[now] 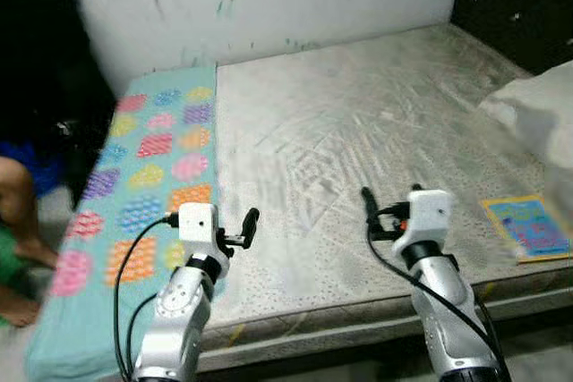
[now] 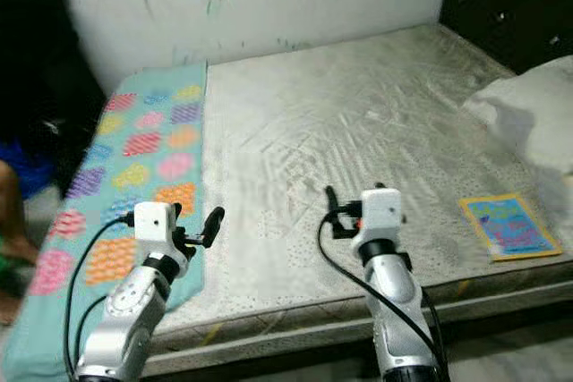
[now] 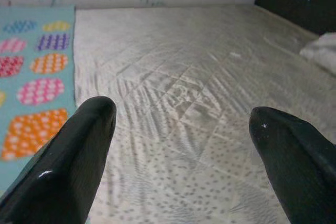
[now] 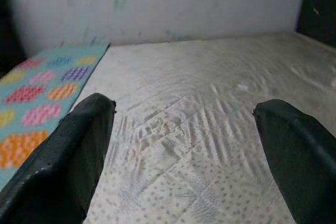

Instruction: Clean up the room

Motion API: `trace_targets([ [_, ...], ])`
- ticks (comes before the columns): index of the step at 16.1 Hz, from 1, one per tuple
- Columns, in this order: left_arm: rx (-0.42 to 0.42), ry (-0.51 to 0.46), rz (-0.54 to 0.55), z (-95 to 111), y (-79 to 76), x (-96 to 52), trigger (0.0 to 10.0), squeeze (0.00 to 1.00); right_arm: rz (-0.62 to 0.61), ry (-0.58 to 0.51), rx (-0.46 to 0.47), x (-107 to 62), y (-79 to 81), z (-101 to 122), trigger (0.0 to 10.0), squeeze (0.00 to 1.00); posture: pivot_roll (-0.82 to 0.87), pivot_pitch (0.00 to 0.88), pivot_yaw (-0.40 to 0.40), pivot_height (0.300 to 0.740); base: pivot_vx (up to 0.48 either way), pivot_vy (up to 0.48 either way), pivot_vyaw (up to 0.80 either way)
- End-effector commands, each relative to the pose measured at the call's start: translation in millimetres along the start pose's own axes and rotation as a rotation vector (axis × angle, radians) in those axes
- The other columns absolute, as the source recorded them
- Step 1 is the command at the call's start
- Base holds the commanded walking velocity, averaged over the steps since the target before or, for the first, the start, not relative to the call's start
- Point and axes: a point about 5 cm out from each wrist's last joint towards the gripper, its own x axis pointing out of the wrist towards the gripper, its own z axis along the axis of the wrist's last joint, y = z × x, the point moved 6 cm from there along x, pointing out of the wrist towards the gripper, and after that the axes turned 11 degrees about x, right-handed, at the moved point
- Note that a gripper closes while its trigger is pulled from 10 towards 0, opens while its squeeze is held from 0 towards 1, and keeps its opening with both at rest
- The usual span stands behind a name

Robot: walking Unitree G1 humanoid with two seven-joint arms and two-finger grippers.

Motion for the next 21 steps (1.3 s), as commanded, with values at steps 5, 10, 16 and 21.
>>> trace_targets([
  [5, -0.07, -0.061, 0.058, 23.5, 5.4, -7.3, 10.0, 0.0, 0.14, 0.047, -0.032, 8.8, 30.0, -4.3, 10.0, 0.0, -0.19, 0.0, -0.029, 0.74, 0.0, 0.294, 0.0],
  [10, -0.031, -0.062, 0.084, 30.1, 18.9, -7.1, 10.0, 0.0, 0.117, 0.044, -0.049, 12.9, 24.4, -3.1, 10.0, 0.0, -0.18, 0.0, 0.004, 0.74, 0.0, 0.307, 0.0],
  [16, -0.04, -0.039, 0.115, 27.6, 24.5, -8.4, 10.0, 0.0, 0.127, 0.047, -0.046, 12.7, 29.8, -4.6, 10.0, 0.0, -0.17, 0.0, -0.009, 0.74, 0.0, 0.322, 0.0],
  [21, -0.04, -0.034, 0.122, 27.9, 26.0, -9.3, 10.0, 0.0, 0.136, 0.036, -0.04, 15.4, 35.6, -2.0, 10.0, 0.0, -0.16, 0.0, -0.007, 0.74, 0.0, 0.34, 0.0],
])
